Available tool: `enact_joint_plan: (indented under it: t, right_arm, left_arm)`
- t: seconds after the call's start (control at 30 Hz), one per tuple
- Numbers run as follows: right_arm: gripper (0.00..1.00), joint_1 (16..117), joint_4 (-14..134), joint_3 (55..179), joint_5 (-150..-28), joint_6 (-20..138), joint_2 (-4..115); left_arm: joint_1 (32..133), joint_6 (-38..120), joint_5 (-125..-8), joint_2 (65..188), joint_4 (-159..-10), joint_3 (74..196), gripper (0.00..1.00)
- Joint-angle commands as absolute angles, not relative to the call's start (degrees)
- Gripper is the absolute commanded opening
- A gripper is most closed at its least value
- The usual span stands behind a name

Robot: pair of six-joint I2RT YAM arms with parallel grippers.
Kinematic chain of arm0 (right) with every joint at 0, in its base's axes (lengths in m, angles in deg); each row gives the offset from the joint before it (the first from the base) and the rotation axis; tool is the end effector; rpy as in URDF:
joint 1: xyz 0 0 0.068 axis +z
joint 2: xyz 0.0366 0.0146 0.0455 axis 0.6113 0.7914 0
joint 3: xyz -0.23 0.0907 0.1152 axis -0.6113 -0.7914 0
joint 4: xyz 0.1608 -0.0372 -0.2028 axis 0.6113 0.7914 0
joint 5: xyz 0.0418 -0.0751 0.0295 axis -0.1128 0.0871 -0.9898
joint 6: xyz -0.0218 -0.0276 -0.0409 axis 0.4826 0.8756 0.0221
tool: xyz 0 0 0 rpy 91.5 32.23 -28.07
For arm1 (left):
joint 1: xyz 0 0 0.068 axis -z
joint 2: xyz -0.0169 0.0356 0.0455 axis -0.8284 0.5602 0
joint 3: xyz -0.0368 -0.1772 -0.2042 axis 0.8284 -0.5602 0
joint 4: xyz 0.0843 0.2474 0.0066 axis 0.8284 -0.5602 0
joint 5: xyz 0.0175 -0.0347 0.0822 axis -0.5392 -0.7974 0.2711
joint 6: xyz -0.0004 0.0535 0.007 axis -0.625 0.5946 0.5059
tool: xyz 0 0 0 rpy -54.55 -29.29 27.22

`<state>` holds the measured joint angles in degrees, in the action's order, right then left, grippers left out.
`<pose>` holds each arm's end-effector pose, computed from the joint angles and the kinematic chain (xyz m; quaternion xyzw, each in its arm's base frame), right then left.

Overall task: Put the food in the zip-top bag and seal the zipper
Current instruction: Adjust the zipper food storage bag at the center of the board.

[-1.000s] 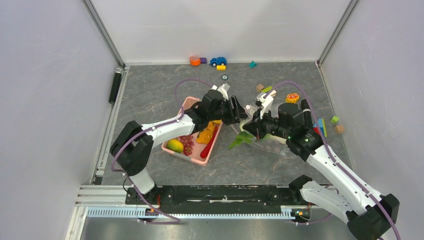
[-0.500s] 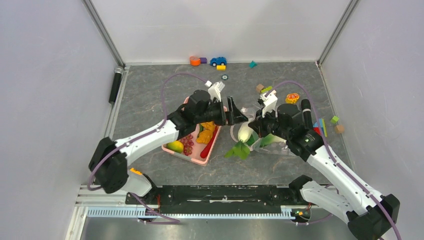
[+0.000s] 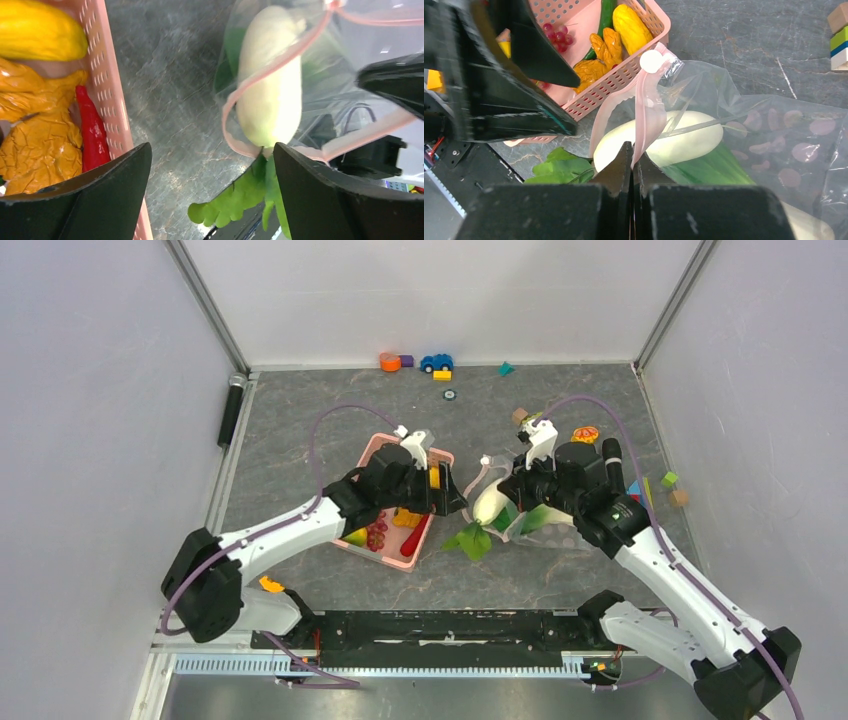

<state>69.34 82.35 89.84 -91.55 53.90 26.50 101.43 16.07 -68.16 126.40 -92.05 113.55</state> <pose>0.1706 0.1128 0.3157 -0.1922 0.8294 0.2649 0.4528 0.2032 -0.2155 0.2642 0.1081 0.8598 -0.3809 0.3224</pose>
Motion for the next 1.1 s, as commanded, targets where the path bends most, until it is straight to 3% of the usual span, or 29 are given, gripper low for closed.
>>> enact_joint_plan:
  t: [0.0, 0.4, 0.57, 0.67, 0.9, 1.07]
  right_arm:
    - [0.0, 69.5, 81.2, 93.3, -94.2, 52.4, 27.1]
    - [0.0, 69.5, 81.2, 94.3, -96.8, 51.3, 27.2]
    - [0.0, 69.5, 81.6, 94.9, -95.4, 50.9, 27.5]
    - [0.0, 69.5, 82.7, 95.6, -93.4, 50.1, 28.3]
    - [0.0, 69.0, 94.1, 102.0, -73.0, 48.9, 35.4]
    - [0.0, 67.1, 98.9, 107.2, -69.0, 49.2, 38.7]
  left_arm:
    - [101.6, 15.0, -70.9, 130.7, -86.8, 113.3, 0.93]
    - [101.6, 10.2, -71.3, 136.5, -79.0, 113.8, 0.66]
    - [101.8, 10.1, -72.7, 137.1, -78.6, 113.9, 0.36]
    - [102.4, 9.9, -75.9, 136.0, -77.9, 113.9, 0.03]
    - [104.9, 12.0, -77.9, 124.8, -78.2, 114.3, 0.02]
    - [105.0, 13.6, -77.0, 122.5, -82.4, 120.6, 0.02]
